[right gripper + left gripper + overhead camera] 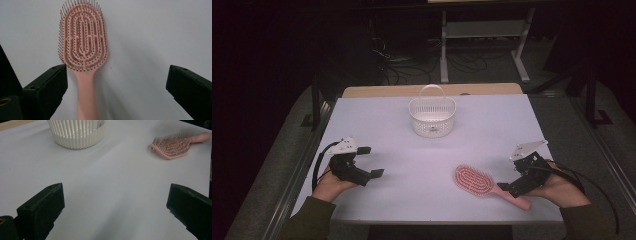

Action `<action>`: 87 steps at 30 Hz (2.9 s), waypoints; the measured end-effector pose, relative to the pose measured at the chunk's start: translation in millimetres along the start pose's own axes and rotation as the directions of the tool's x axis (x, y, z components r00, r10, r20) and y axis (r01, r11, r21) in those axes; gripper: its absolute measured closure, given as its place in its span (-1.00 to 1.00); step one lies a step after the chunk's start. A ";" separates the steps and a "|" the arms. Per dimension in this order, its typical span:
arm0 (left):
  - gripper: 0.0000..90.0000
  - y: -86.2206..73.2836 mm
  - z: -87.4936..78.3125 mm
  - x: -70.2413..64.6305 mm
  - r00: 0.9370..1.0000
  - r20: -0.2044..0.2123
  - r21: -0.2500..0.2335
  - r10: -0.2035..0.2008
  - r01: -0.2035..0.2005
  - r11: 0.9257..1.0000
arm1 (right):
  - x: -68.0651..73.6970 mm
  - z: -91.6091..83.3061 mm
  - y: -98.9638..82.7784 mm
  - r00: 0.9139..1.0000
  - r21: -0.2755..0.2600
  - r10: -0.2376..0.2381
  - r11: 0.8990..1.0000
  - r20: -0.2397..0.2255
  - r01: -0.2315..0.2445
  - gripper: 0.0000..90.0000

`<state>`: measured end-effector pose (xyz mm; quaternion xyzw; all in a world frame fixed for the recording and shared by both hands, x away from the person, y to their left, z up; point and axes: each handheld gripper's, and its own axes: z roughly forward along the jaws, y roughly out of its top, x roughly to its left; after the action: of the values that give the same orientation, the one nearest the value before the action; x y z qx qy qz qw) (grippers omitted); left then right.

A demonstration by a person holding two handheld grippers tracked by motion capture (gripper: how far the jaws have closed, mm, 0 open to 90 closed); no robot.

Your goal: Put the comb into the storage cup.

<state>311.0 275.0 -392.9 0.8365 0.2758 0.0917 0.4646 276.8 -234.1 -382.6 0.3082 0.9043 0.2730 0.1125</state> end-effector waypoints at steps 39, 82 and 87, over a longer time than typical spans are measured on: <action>-0.98 0.1 -0.3 0.3 1.000 -0.001 -0.003 -0.001 0.001 1.000 | 16.1 27.6 6.4 0.993 0.222 -0.082 0.970 -0.087 0.100 -0.57; -0.98 0.3 -0.1 0.3 1.000 0.003 -0.007 -0.002 0.002 1.000 | 24.2 47.0 12.6 0.989 0.384 -0.062 0.917 -0.135 0.110 0.32; -0.98 0.3 0.0 0.3 1.000 0.004 -0.007 -0.002 0.002 1.000 | 24.2 49.6 14.2 0.990 0.399 -0.065 0.910 -0.129 0.111 0.39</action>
<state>311.3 275.1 -392.7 0.8348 0.2754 0.0904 0.4681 283.3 -188.7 -416.4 0.2679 0.9591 0.0913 0.0073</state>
